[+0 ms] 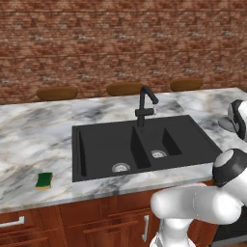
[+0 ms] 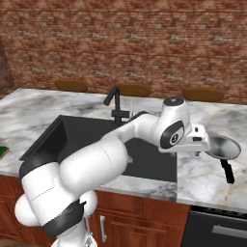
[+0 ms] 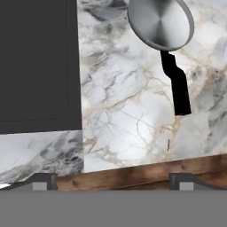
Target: Pick the pan and sponge and place them into the sink. Then turn on the water.
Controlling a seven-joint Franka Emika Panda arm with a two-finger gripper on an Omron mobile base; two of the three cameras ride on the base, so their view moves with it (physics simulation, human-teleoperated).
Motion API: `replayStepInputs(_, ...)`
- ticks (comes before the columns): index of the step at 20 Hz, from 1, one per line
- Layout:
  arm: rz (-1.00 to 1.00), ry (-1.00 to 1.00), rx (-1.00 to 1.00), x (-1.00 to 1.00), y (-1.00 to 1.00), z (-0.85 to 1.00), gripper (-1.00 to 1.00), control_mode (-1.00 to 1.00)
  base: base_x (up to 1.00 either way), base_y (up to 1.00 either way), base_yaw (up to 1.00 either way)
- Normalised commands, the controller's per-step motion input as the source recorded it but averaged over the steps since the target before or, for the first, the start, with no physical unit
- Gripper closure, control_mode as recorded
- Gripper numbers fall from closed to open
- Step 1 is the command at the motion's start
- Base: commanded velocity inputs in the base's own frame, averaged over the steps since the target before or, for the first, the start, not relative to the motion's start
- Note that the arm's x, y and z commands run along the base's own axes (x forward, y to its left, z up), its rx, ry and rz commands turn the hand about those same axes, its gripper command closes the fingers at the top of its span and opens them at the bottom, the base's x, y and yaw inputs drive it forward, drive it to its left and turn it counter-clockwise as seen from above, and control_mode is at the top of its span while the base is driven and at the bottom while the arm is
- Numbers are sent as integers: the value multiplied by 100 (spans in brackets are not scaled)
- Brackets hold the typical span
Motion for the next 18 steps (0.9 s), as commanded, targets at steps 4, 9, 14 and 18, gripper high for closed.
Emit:
replayStepInputs(4,-9,0,0,8,-56,-21,-100,-100,0,0,0)
replayStepInputs(9,-4,0,0,0,-53,0,-100,-100,0,0,0)
replayStepInputs(14,0,0,0,0,-32,0,-100,-100,0,0,0)
replayStepInputs(18,0,0,0,-3,-12,-1,-100,-100,0,0,0)
